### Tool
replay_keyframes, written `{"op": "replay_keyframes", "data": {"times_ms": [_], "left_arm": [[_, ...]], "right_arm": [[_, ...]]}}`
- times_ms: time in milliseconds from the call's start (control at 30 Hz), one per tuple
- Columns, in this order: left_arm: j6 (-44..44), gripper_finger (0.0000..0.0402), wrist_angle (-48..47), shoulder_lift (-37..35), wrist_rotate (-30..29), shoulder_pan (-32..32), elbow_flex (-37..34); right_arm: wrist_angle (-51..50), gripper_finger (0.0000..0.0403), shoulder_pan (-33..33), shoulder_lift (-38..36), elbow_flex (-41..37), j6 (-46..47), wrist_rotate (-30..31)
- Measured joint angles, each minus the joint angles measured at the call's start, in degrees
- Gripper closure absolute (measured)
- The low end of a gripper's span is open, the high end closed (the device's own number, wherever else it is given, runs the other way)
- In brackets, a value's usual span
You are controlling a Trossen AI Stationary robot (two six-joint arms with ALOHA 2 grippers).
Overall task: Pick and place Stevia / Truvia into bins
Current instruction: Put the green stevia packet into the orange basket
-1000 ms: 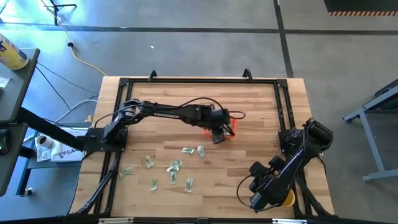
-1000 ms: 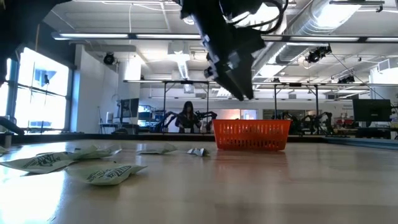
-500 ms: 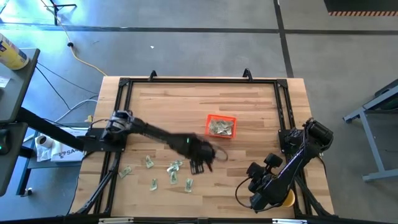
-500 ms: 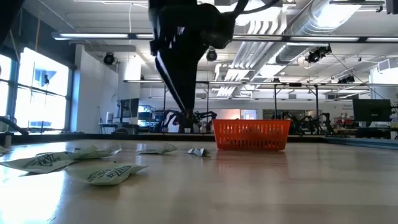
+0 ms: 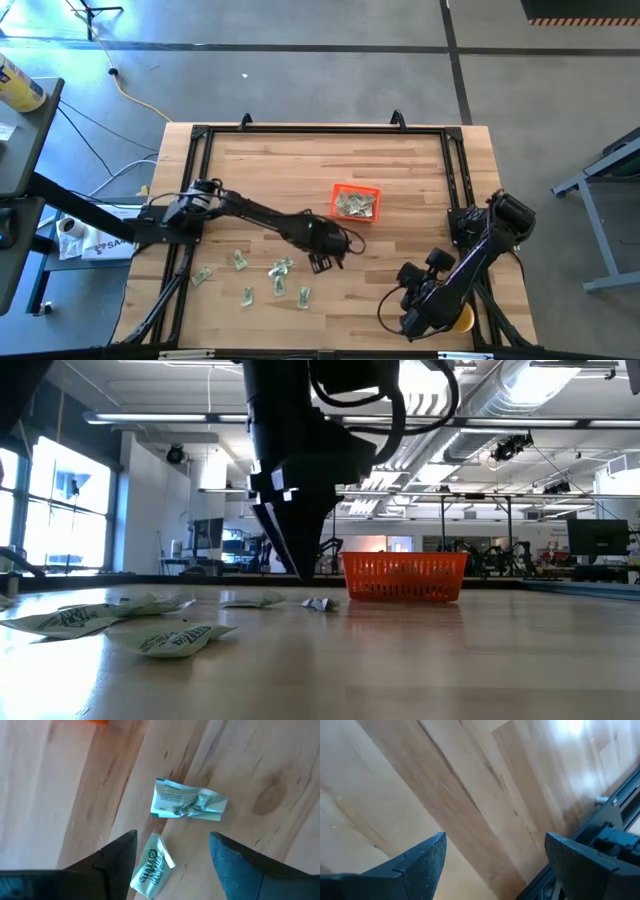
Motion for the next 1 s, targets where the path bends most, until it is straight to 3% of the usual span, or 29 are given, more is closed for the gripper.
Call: {"op": "replay_keyframes", "data": {"times_ms": [167,533,667,1000], "left_arm": [[1.95,0.0115,-2.41,0.0,6.03,2.12,-0.11],[11.32,0.0124,0.02,0.35,5.92,2.51,-5.5],[14.99,0.0176,1.22,0.2,6.18,2.52,-6.88],[22.1,0.038,2.37,0.05,6.43,2.42,-7.15]], "right_arm": [[0.5,0.0076,-1.24,0.0,0.0,0.04,-3.34],[1.54,0.0076,-7.96,0.0,0.0,0.07,-5.02],[1.66,0.0076,-10.46,0.0,0.0,0.0,-4.71],[2.91,0.0076,-13.73,0.0,-0.01,-4.07,0.18]]}}
